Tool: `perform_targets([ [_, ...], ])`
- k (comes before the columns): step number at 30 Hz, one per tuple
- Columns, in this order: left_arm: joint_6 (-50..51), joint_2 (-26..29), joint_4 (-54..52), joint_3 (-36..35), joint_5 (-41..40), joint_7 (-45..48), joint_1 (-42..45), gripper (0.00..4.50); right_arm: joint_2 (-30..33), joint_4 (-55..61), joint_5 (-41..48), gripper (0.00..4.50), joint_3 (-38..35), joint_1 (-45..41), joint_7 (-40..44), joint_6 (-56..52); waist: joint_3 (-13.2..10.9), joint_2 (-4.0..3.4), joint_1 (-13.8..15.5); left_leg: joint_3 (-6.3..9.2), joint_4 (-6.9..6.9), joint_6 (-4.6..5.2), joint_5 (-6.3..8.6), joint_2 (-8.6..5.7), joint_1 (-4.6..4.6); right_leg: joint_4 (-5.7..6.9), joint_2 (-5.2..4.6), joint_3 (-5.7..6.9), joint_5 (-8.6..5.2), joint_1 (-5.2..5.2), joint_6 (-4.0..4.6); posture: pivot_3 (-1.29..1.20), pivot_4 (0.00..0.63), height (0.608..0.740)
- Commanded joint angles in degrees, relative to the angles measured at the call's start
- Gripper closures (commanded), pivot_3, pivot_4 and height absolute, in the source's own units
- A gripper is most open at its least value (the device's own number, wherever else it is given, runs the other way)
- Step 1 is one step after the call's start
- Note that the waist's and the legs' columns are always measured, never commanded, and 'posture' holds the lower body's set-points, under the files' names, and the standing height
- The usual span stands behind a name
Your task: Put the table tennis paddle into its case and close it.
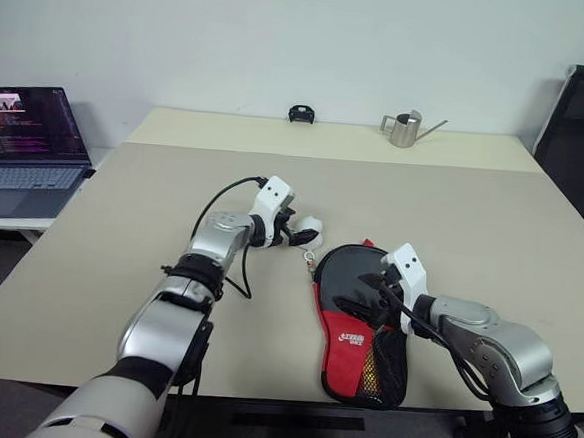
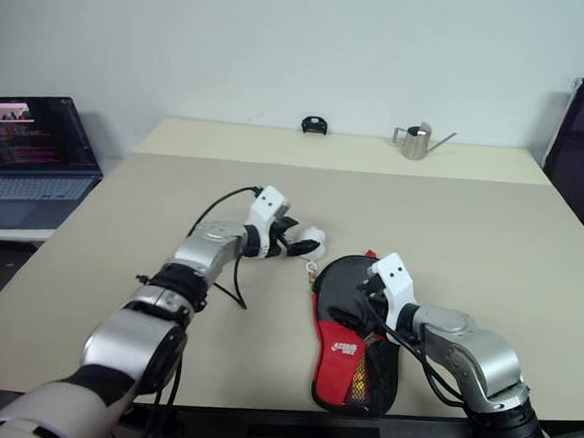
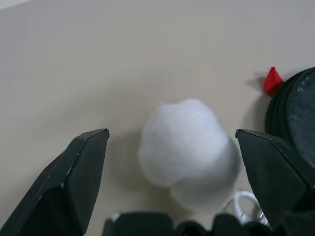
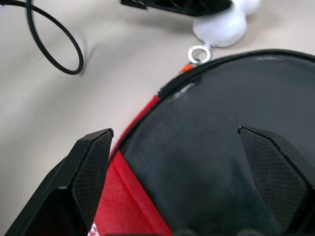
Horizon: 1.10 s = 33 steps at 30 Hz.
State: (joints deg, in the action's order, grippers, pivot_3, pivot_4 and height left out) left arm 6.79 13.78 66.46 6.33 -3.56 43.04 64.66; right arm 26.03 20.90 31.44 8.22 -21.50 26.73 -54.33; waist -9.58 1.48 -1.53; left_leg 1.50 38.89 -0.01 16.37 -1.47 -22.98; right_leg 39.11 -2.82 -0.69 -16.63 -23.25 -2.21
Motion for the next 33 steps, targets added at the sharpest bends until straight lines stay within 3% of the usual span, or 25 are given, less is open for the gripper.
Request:
perform_targets([
  [1,-1.9,-1.0,4.6,-1.4,1.4,-0.7,3.3,0.0,-0.8,2.0,-0.4,0.04,-0.5,-0.3,-0.6,0.2,0.0,0.0,-0.1,-0.02,0.0,0.0,0.0,-0.02,0.0,0.0,0.0,0.0,0.0,0.0,0.0,0.0,0.15,0.74],
  [12,-0.7,-4.0,8.9,-2.1,4.6,-1.1,3.3,0.0,-3.0,2.6,-1.1,0.04,-0.8,0.6,-2.2,-0.2,0.0,0.02,-0.1,0.0,0.01,0.0,0.0,-0.04,0.02,0.04,-0.01,-0.01,0.0,0.0,0.0,0.0,0.15,0.74],
  [15,-1.0,-4.8,8.9,-2.4,5.3,-1.2,2.8,0.55,-3.3,2.5,-1.7,0.0,-0.8,0.9,-3.1,-0.2,0.0,0.02,-0.1,0.0,0.01,0.0,0.0,-0.04,0.03,0.08,-0.02,-0.01,0.0,0.0,0.0,0.0,0.15,0.74],
  [25,-2.6,-3.6,8.0,-2.6,6.7,1.9,0.5,3.69,-3.0,2.0,-4.1,0.0,-1.9,1.6,-5.4,0.0,0.0,0.03,-0.1,-0.01,0.02,0.0,0.0,-0.05,0.05,0.12,-0.02,-0.02,0.0,0.0,0.0,0.0,0.15,0.74],
  [28,-3.1,-2.8,7.6,-3.4,6.2,2.0,0.1,4.04,-3.1,1.7,-4.7,0.0,-1.9,1.6,-5.9,0.0,0.0,0.03,-0.1,-0.01,0.05,0.0,0.0,-0.05,0.07,0.19,-0.02,-0.03,0.0,0.0,0.0,0.0,0.15,0.74],
  [33,-3.5,-0.1,4.8,-5.5,4.4,5.2,-1.3,4.05,-3.3,0.7,-5.1,0.0,-1.8,1.3,-5.4,0.5,0.0,0.03,-0.4,-0.07,0.05,0.0,0.0,-0.03,0.14,0.32,0.0,-0.05,0.0,-0.03,0.0,0.0,0.15,0.74],
])
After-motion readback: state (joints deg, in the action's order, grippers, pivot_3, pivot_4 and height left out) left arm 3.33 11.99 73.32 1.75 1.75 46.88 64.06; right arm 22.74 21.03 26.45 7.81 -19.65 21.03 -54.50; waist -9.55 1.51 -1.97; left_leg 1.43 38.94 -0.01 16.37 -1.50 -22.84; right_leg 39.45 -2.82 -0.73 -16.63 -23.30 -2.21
